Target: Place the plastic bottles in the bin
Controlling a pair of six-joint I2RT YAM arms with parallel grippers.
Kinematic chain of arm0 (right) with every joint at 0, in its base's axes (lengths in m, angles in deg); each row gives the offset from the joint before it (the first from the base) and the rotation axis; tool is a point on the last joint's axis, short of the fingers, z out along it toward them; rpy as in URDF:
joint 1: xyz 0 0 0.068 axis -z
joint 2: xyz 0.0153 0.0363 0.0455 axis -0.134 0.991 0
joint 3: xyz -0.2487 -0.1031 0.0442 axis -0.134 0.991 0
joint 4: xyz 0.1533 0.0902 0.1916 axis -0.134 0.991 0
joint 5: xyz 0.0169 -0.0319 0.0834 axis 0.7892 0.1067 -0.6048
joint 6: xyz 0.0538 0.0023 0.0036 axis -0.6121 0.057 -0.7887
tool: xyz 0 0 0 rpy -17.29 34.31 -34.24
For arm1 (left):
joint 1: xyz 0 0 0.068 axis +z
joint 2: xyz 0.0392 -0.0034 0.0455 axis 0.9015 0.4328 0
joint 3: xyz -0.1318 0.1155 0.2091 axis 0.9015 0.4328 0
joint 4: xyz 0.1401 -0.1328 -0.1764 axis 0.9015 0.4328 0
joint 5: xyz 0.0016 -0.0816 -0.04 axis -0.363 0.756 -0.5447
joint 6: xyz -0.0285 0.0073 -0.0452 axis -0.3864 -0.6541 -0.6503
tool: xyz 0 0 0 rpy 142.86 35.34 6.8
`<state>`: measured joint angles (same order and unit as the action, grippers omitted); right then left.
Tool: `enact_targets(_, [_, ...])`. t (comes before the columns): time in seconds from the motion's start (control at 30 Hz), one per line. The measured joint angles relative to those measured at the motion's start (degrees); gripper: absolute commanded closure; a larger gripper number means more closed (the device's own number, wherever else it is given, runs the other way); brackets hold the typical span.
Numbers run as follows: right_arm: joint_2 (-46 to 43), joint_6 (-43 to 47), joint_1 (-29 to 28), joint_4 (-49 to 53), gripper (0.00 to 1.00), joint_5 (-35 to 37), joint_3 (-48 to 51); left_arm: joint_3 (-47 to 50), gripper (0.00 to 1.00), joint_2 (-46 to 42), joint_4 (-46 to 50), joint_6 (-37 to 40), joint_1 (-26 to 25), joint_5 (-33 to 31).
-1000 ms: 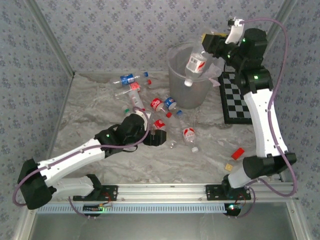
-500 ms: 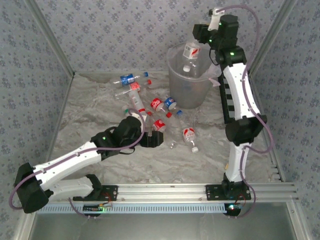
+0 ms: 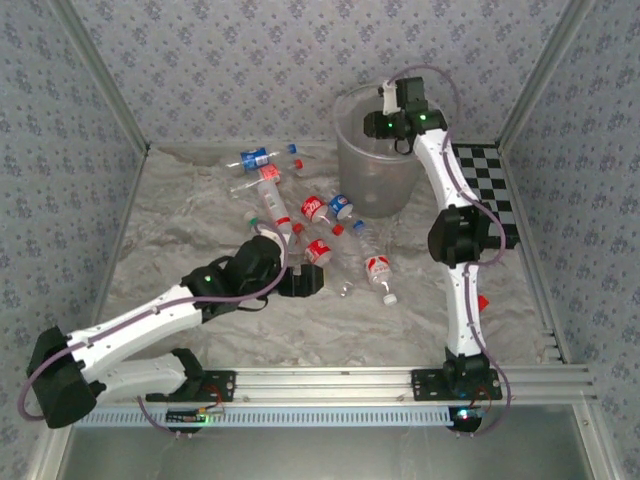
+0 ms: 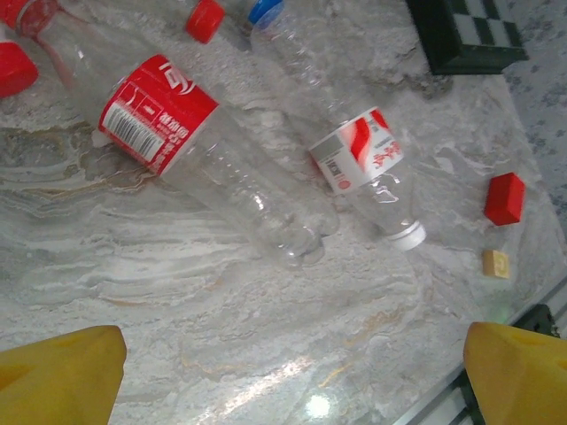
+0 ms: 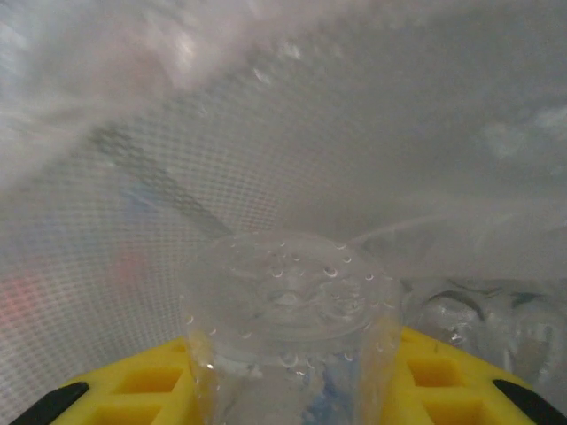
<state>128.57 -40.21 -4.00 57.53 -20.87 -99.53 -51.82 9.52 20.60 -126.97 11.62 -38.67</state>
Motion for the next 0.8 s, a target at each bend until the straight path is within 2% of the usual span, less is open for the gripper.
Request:
enact_targets(0.13, [0.2, -0.1, -0.3, -2.2, 0.67, -1.0, 2.3, -0.5, 0.03, 4.0, 0.0, -0.1, 0.9, 0.4])
enact_targets(0.33, [-0.1, -1.2, -1.0, -7.0, 0.55, -2.1, 5.7, -3.0, 0.03, 8.4, -0.5, -0.9, 1.0, 1.6])
enact_targets(0.57, [-1.4, -3.4, -1.5, -7.3, 0.28, -2.1, 6.4, -4.5, 0.04, 10.9, -2.8, -3.0, 1.0, 1.9])
enact_targets(0.8, [-4.3, -4.4, 0.0, -0.2, 0.13, -0.5, 6.1, -4.5, 0.03, 12.6, -6.3, -8.1, 1.1, 1.8])
